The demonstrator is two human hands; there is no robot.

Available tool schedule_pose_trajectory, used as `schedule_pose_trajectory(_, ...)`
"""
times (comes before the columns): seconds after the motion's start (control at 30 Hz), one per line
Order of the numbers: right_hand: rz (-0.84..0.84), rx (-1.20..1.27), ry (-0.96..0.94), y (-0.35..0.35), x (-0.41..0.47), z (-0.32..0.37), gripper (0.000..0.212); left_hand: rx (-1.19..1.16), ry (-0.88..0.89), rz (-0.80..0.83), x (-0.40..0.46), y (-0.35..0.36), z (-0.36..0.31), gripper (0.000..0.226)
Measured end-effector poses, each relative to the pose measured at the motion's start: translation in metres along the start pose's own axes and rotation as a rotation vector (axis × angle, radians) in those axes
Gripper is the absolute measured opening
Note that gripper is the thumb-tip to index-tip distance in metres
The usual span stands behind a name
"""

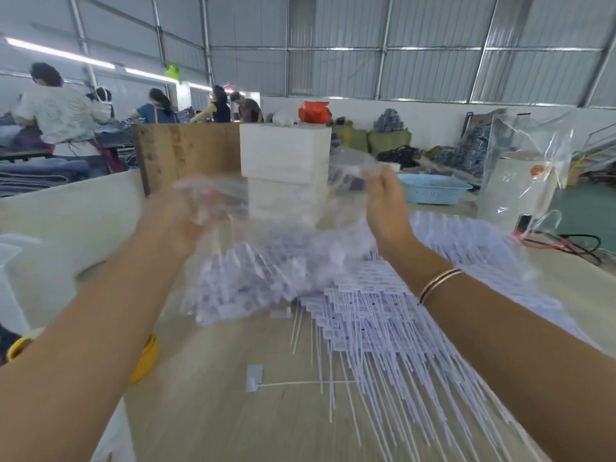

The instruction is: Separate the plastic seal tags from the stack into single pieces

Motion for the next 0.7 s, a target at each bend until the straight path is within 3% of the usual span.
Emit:
schedule_pose_trajectory(0.07,-0.065,0.066,-0.147,-0.013,0.007,0.027,0.027,0.016,0.232,-0.173,0.009,0.000,-0.010,0.022)
schedule_pose_trajectory(0.17,0.028,-0.339,-0.235,-0.014,0.015,0.043,0.022,0.117,0.397,-0.130,0.010,0.006,-0.017,0.029)
schedule_pose_trajectory(0.23,0.061,-0.370,-0.205,-0.017,0.016,0.042,0.023,0.098,0.358,-0.126,0.012,0.007,-0.018,0.034)
schedule_pose_trajectory(0.33,0.094,-0.410,-0.175,-0.023,0.012,0.038,0.024,-0.012,0.128,-0.113,0.013,0.005,-0.011,0.035)
schedule_pose_trajectory(0.43,0.238,-0.528,-0.157,-0.018,-0.002,0.023,0.019,-0.067,0.014,-0.127,0.011,0.003,0.001,0.028)
schedule_pose_trajectory(0.47,0.317,-0.629,-0.136,-0.013,-0.010,0.018,0.012,0.036,0.009,-0.082,0.009,0.005,0.001,0.020)
schedule_pose_trajectory(0.53,0.416,-1.020,-0.165,0.002,-0.026,0.003,0.044,0.236,0.011,0.030,0.002,0.015,0.000,0.009)
schedule_pose_trajectory(0.63,0.258,-1.295,-0.345,0.017,-0.045,-0.013,0.056,0.470,0.033,0.111,-0.007,0.020,0.002,0.010)
schedule_pose_trajectory(0.7,0.292,-1.420,-0.363,0.018,-0.054,-0.026,0.055,0.768,-0.060,0.325,-0.016,0.013,0.010,0.017)
Point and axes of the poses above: each hand's wrist, its own x-axis towards the middle knuckle, its own y-axis out of the palm, z = x × y, the point moved 2 cm from there along x, towards the middle knuckle, and after that the axes turned 15 degrees about y, right-handed, at the moved point
